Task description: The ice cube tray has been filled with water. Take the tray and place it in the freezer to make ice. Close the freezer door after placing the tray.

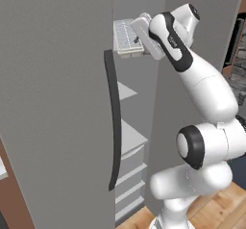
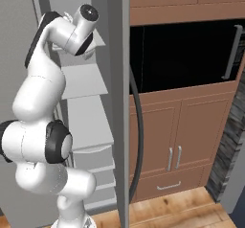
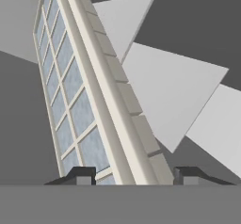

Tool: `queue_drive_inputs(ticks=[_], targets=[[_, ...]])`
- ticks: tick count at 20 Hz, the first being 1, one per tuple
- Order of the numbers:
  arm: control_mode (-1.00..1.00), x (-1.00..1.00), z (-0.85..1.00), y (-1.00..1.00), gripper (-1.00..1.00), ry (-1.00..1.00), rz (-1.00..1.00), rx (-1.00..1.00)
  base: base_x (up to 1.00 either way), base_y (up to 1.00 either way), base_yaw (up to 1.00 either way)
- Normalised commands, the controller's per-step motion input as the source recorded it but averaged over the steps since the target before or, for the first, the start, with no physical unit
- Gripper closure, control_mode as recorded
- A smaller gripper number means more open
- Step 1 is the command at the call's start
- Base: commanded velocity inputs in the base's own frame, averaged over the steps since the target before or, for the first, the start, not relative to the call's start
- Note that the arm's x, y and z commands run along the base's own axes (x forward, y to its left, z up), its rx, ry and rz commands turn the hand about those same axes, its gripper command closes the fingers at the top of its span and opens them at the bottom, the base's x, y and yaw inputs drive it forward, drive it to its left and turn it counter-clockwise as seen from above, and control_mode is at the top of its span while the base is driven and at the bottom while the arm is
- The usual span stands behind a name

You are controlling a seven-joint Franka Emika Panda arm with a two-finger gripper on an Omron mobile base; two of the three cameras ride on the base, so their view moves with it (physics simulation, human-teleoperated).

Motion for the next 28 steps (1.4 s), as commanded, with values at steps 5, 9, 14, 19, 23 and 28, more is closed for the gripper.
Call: queue_drive_inputs(ticks=[5, 9, 14, 19, 23, 28], targets=[[-1.00, 0.58, 0.00, 0.05, 1.00, 0.00, 0.00, 0.00, 0.00, 0.00, 0.00], [-1.00, 0.48, 0.00, 0.02, 1.00, 0.02, 0.00, 0.00, 0.00, 0.00, 0.00], [-1.00, 0.46, 0.00, 0.03, 1.00, 0.05, 0.00, 0.00, 0.00, 0.00, 0.00], [-1.00, 0.49, 0.00, 0.08, 1.00, 0.07, 0.00, 0.00, 0.00, 0.00, 0.00], [-1.00, 0.44, 0.00, 0.20, 1.00, 0.04, 0.00, 0.00, 0.00, 0.00, 0.00], [-1.00, 0.55, 0.00, 0.15, 1.00, 0.01, 0.00, 0.00, 0.00, 0.00, 0.00]])
